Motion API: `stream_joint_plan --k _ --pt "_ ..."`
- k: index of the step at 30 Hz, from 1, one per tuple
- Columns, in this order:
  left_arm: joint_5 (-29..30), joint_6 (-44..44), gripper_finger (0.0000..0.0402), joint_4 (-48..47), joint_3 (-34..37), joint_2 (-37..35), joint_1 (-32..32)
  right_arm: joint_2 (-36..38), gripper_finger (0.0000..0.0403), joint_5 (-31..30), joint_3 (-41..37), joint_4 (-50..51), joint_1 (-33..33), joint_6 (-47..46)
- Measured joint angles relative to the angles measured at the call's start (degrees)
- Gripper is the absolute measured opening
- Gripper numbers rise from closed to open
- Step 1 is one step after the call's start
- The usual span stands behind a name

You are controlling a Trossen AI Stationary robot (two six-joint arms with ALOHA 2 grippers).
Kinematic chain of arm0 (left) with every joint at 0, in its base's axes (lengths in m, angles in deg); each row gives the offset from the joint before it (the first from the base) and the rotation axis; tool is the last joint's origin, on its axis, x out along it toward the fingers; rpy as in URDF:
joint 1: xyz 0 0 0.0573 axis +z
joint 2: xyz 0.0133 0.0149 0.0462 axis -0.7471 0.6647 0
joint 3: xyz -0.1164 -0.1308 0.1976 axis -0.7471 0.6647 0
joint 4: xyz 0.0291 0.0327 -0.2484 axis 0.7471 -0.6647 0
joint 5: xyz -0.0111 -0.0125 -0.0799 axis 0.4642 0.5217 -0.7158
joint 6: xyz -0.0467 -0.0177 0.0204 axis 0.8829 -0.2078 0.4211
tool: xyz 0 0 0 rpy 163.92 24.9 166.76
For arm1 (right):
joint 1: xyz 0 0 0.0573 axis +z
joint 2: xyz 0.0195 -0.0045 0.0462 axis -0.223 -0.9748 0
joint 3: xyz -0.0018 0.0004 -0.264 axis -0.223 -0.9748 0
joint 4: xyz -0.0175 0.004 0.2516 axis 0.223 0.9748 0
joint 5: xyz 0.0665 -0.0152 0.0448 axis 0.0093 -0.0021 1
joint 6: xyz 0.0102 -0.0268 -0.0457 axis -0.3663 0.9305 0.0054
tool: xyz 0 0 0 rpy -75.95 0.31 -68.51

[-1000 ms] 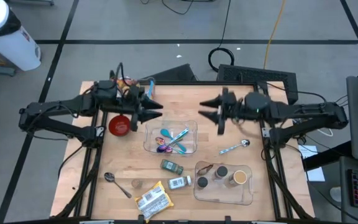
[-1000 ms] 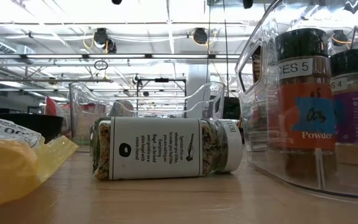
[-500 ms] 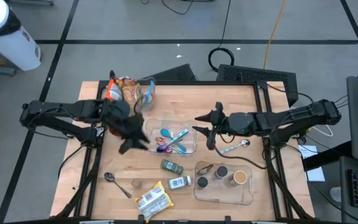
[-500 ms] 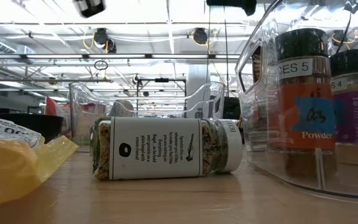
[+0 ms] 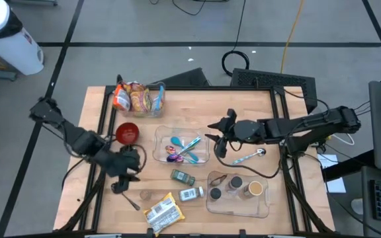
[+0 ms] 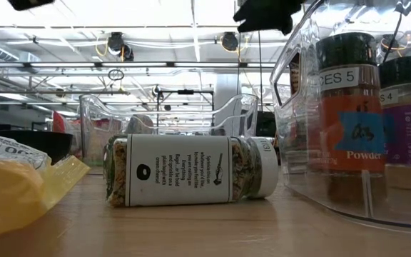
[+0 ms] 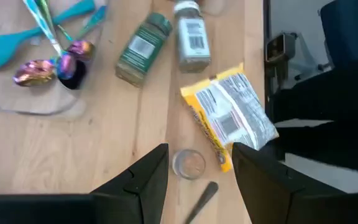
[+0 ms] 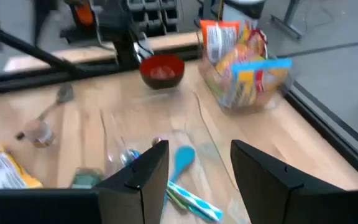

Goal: Pick & Place Food Item
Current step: Put the brown seasoning bottle into the bottom transparent bin

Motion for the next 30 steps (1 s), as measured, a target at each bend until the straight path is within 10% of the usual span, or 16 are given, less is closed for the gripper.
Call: stream_joint_plan --k 15,30 --pt "-0.61 1.17 0.0184 2.18 0.00 16.65 -6.53 0.09 0.0164 3.16 0.04 3.26 3.10 -5.51" --pt "-3.08 14.09 0.0184 2.11 0.00 17.54 -1.29 0.09 0.0164 4.60 0.04 6.76 8.66 -5.26"
